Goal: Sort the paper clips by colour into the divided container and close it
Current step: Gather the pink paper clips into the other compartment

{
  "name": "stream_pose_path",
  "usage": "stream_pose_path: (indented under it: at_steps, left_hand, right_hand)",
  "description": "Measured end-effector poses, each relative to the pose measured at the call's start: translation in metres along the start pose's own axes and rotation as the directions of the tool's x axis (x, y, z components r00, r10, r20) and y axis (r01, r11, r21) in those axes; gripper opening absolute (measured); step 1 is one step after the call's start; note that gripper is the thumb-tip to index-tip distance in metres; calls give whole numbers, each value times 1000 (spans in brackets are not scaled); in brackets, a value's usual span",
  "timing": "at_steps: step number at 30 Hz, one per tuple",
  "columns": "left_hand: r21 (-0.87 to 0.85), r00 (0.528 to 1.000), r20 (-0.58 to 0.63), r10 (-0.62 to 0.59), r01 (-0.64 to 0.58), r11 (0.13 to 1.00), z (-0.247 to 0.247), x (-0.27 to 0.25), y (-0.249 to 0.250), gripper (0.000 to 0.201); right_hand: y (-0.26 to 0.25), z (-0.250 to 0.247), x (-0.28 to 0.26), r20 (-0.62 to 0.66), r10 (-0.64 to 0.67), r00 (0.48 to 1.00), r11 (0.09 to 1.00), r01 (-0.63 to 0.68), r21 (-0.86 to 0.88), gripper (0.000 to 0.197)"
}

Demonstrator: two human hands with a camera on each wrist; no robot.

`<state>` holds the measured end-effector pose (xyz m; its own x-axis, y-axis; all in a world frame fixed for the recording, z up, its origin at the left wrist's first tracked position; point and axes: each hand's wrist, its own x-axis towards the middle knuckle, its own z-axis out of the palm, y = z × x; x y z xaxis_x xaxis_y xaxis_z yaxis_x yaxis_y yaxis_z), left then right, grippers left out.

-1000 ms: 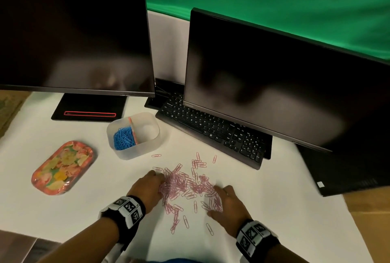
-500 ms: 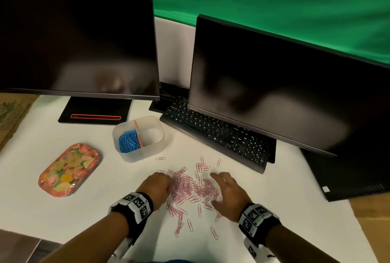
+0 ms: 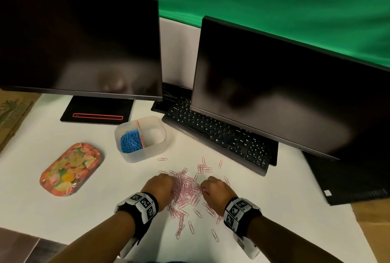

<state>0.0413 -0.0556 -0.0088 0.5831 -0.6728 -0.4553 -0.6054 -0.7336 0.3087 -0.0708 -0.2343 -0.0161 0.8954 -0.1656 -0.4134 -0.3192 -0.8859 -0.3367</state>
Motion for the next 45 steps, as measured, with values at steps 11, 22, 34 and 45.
stream_pose_path:
  at_steps: [11,22,34,45]
  left_hand:
    - [-365,978,-203,-54,-24,931,-49,4,-1,7]
    - [-439,858,-324,-398,236,867,-135,57,-39,8]
    - [-436,888,-333,-318,154,887,-110,-12,-69,7]
    - [-19,944,260,-202,214,977,-19,-40,-69,37]
  right_hand:
    - [3,-4,2,-6,65,998,997,-64,31,33]
    - [-32,-44,15,-88,84,993,954,-55,294,28]
    - [-128,-115,133,-219,31,975,876,79,476,16]
    - [-125,-108,148,-204,-5,979,943,72,326,18]
